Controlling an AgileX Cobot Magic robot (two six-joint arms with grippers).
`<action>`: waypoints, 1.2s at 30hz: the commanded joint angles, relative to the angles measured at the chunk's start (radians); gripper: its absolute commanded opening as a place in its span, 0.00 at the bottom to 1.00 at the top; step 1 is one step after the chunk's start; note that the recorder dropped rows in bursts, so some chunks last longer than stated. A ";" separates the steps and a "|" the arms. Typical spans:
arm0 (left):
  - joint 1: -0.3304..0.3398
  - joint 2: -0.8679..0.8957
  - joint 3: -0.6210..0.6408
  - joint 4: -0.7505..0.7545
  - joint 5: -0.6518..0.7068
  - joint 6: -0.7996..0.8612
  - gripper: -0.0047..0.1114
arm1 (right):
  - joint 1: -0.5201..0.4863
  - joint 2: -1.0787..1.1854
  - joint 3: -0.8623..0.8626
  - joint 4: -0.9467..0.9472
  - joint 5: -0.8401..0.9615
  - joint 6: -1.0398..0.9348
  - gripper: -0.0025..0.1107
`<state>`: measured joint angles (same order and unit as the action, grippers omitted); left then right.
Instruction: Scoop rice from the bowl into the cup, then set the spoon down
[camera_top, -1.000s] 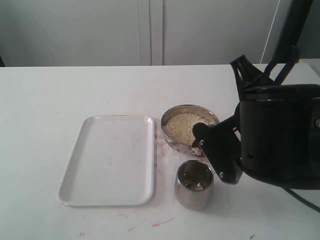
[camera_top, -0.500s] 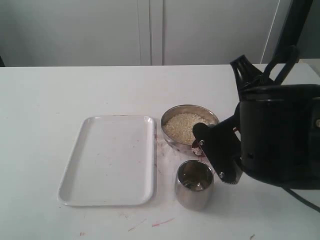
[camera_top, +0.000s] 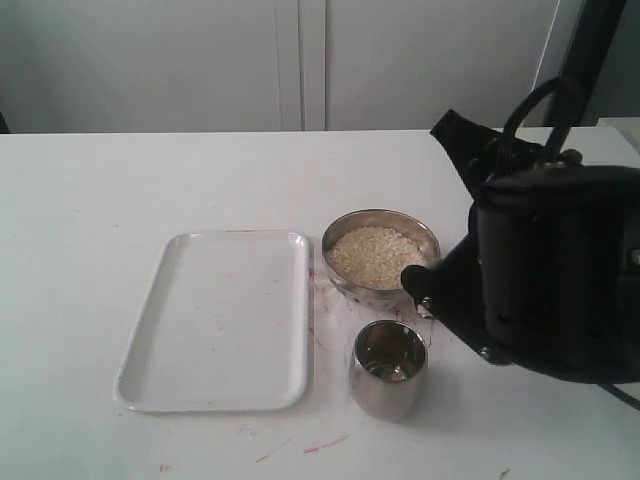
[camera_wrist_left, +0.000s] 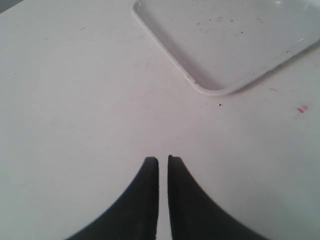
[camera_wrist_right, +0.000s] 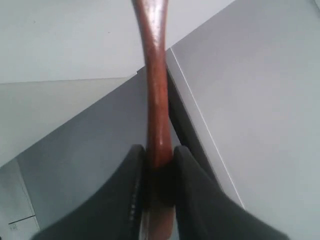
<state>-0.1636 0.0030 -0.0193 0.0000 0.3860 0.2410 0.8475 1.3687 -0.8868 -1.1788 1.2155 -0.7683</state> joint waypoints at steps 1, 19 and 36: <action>-0.002 -0.003 0.009 0.000 0.033 -0.006 0.16 | -0.010 -0.010 0.004 -0.029 0.006 -0.014 0.02; -0.002 -0.003 0.009 0.000 0.033 -0.006 0.16 | -0.010 0.037 0.004 -0.066 -0.011 0.021 0.02; -0.002 -0.003 0.009 0.000 0.033 -0.006 0.16 | -0.010 0.044 0.004 -0.077 -0.102 -0.062 0.02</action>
<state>-0.1636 0.0030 -0.0193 0.0000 0.3860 0.2410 0.8475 1.4100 -0.8868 -1.2389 1.1150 -0.7821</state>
